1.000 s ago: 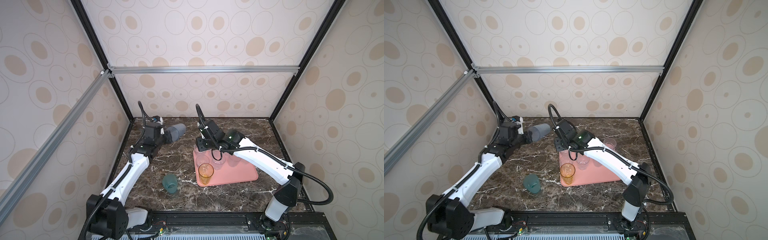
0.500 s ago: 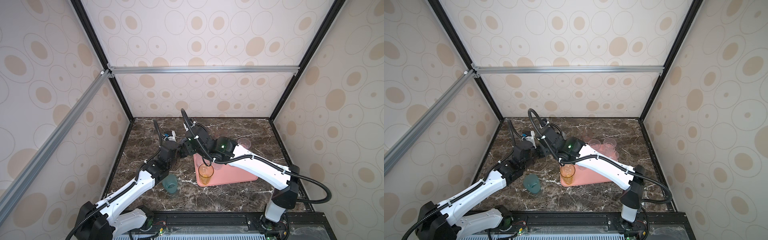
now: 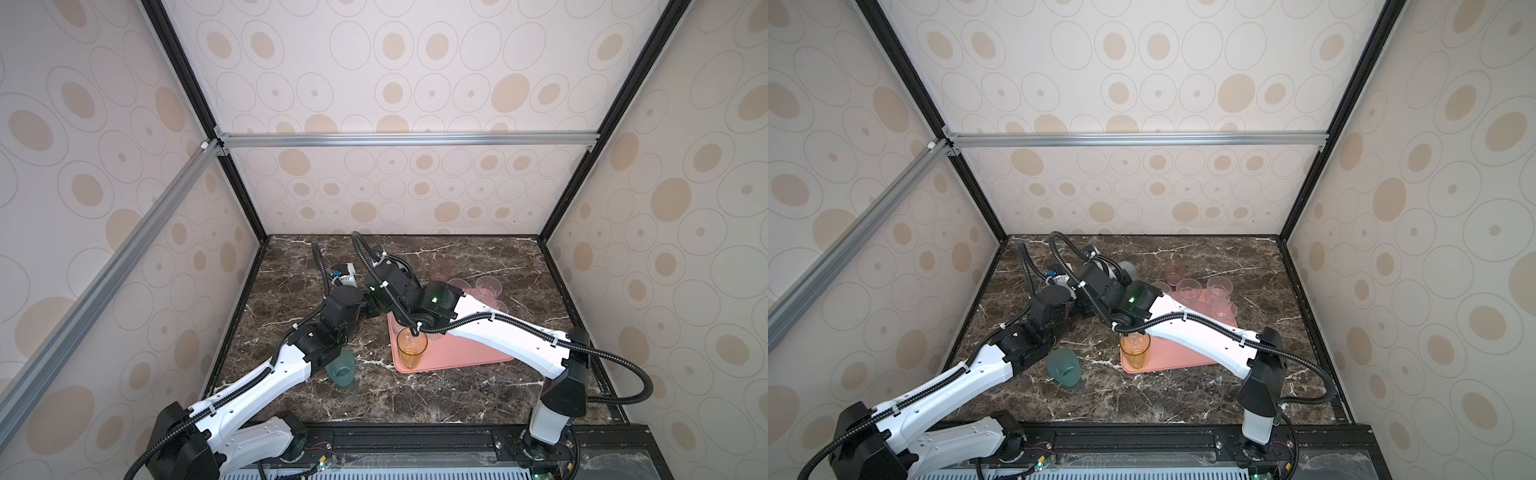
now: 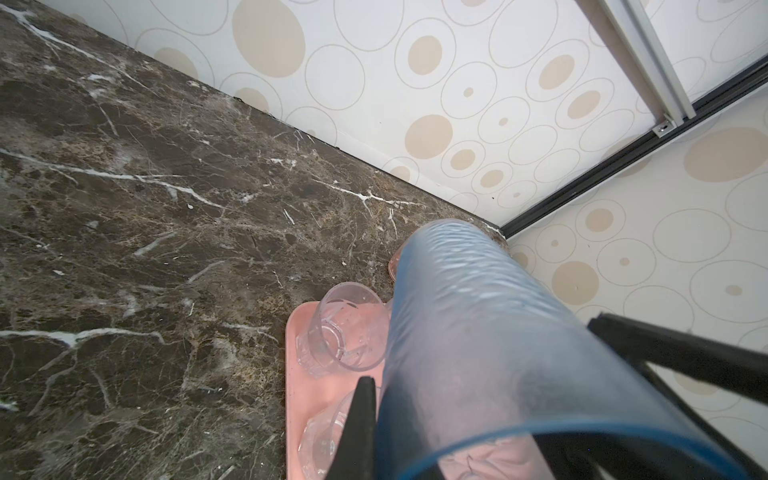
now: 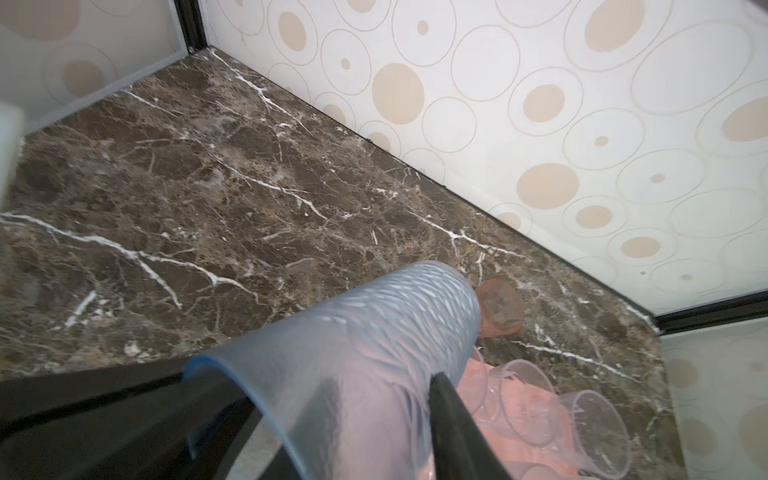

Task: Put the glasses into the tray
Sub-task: 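Carry the blue glass toward the right gripper while right closes on it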

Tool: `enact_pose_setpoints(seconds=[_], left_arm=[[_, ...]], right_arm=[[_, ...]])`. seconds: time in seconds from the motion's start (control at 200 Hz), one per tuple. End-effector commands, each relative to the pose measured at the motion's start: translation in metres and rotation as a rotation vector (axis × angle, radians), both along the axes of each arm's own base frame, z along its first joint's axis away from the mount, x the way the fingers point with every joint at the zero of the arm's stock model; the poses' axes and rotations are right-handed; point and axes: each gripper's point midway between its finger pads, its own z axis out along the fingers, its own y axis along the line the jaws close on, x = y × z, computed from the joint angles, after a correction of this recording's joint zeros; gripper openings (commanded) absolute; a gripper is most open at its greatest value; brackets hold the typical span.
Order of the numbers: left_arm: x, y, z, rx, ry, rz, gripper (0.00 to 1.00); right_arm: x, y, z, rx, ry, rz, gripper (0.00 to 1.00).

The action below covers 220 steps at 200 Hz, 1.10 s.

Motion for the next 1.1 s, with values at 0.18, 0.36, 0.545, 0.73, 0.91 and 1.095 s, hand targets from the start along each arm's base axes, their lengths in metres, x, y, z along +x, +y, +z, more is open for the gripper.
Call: enact_pose_setpoints(seconds=[0.18,0.36,0.545,0.73,0.91,1.095], left_arm=[[-0.006,-0.017,0.062,-0.147,-0.114,-0.03,0.24],[-0.011,-0.02,0.078,-0.165,-0.142,-0.06,0.38],[-0.019,-0.017,0.09,-0.159,-0.163,-0.075,0.48],[-0.026,-0.002,0.087,-0.14,-0.174,-0.04,0.55],[-0.027,0.016,0.076,-0.039,-0.195,0.009,0.59],[-0.024,0.021,0.054,0.104,-0.193,0.015,0.61]], right_arm=[[0.012,-0.012,0.002,-0.049,-0.074,-0.082,0.13],[0.017,-0.017,0.012,-0.075,-0.123,-0.092,0.08],[0.031,-0.026,0.02,-0.087,-0.144,-0.104,0.08],[0.046,-0.039,0.03,-0.109,-0.166,-0.13,0.07],[0.051,-0.064,0.049,-0.119,-0.179,-0.161,0.07],[0.042,-0.113,0.065,-0.083,-0.125,-0.208,0.07]])
